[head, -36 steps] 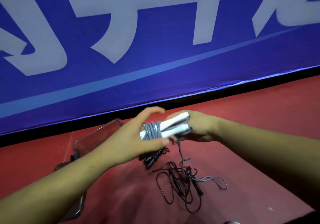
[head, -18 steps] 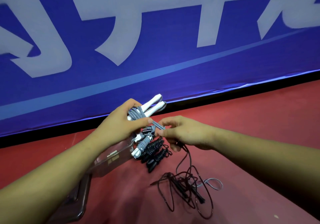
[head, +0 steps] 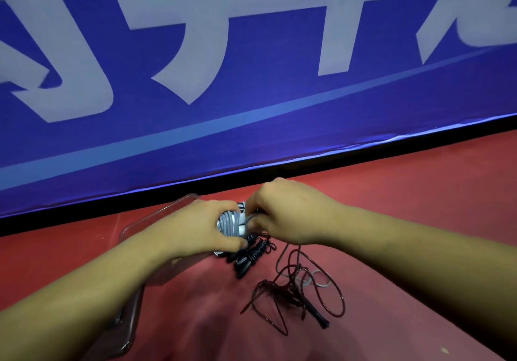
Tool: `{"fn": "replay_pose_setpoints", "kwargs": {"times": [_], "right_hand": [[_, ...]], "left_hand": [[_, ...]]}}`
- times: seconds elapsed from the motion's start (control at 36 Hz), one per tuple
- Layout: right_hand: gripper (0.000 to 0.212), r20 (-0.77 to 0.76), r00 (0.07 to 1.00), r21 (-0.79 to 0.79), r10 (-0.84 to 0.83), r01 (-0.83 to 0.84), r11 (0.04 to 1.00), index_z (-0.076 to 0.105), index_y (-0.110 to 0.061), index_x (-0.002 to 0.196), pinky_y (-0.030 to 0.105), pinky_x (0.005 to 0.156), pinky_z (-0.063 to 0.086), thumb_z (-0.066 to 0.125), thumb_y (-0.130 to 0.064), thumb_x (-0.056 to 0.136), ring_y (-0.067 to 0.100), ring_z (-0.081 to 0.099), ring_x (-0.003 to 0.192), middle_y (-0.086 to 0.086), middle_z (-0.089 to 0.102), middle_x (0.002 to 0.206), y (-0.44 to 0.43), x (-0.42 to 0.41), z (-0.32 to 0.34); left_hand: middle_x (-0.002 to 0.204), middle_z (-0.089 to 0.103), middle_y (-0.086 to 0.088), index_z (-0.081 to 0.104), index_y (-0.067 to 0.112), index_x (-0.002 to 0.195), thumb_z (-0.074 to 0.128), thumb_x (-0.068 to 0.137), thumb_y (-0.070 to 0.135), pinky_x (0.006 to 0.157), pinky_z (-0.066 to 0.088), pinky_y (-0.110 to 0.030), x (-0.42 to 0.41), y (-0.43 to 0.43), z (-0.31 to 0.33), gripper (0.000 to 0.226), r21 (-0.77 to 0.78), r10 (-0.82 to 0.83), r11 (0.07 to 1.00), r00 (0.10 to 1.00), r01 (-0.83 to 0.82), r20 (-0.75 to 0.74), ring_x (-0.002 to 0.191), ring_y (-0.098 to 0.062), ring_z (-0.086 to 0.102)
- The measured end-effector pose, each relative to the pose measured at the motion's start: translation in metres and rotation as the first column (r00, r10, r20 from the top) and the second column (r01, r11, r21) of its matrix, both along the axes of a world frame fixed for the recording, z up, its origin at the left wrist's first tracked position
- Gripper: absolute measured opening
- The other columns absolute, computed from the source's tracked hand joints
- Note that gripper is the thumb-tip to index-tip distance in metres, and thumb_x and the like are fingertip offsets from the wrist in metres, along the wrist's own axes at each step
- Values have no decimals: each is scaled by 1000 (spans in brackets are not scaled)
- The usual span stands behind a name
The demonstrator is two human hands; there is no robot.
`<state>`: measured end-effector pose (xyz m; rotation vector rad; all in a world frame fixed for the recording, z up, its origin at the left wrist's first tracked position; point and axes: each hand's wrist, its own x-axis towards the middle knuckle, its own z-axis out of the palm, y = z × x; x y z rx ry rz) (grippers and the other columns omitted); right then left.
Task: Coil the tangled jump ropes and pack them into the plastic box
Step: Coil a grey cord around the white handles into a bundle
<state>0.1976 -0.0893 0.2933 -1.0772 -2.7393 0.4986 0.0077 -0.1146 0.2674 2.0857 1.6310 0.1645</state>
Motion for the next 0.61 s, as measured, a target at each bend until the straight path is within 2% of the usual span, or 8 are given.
{"fn": "replay_pose_setpoints", "kwargs": {"times": [0.11, 0.19, 0.31, 0.39, 0.44, 0.53, 0.56, 0.61], "right_hand": [[5, -23, 999, 53, 22, -21, 998, 71, -29, 87, 28, 61, 40, 70, -32, 84, 16, 59, 75, -11, 56, 67, 2, 3, 2], [23, -30, 1000, 48, 3, -1, 999, 66, -23, 81, 26, 55, 35, 77, -43, 76, 9, 55, 67, -10, 58, 66, 8, 7, 0], [38, -219, 973, -305, -72, 2, 952, 59, -13, 71, 22, 50, 36, 88, -37, 66, 7, 46, 49, -6, 55, 56, 22, 22, -8], [30, -362, 919, -585, -156, -94, 806, 59, -18, 66, 23, 49, 30, 85, -33, 71, 9, 39, 51, -8, 49, 54, 26, 38, -22], [21, -459, 851, -740, -254, -208, 639, 59, -18, 62, 20, 49, 32, 76, -29, 68, 8, 40, 50, -7, 50, 55, 24, 44, -29], [10, -522, 766, -825, -376, -342, 450, 59, -17, 67, 20, 56, 37, 61, -13, 75, 7, 42, 49, -6, 49, 55, 25, 42, -35], [12, -511, 764, -841, -394, -351, 411, 60, -17, 71, 24, 60, 37, 60, -17, 83, 9, 41, 51, -4, 47, 57, 26, 40, -39], [41, -439, 813, -873, -382, -284, 398, 60, -20, 65, 26, 63, 36, 51, -44, 98, 15, 43, 56, 2, 39, 59, 26, 39, -48]], "left_hand": [[66, 59, 33, 59, 53, 83, 75, 68, 68, 55, 38, -12, 12, -7, 5, 27, 8, -109, 994, 993, 110, -37, 65, 7, 56], [61, 59, 13, 64, 37, 84, 66, 70, 70, 54, 41, -24, 13, -9, 3, 36, 104, -127, 985, 986, 138, -109, 62, -9, 55], [62, 56, 10, 62, 26, 83, 63, 70, 65, 58, 45, -35, 11, -13, 8, 41, 126, -208, 969, 976, 214, -61, 59, -12, 51], [61, 54, 4, 63, 18, 83, 72, 73, 52, 54, 40, -33, 18, -18, 14, 37, 131, -237, 967, 958, 217, 160, 53, -9, 45], [66, 60, -3, 66, 15, 87, 76, 72, 47, 54, 41, -34, 23, -22, 19, 36, 111, -184, 982, 923, 155, 338, 58, -22, 51], [64, 62, 0, 70, 18, 91, 85, 73, 38, 48, 41, -23, 33, -24, 27, 31, 92, -55, 996, 838, 5, 543, 50, -14, 50], [59, 59, 2, 70, 18, 91, 86, 73, 34, 45, 38, -19, 35, -23, 28, 29, 77, 1, 995, 789, -61, 614, 47, -9, 47], [55, 53, 3, 70, 20, 99, 84, 72, 31, 40, 34, -17, 36, -17, 33, 32, 42, 107, 978, 667, -203, 737, 44, -10, 44]]}}
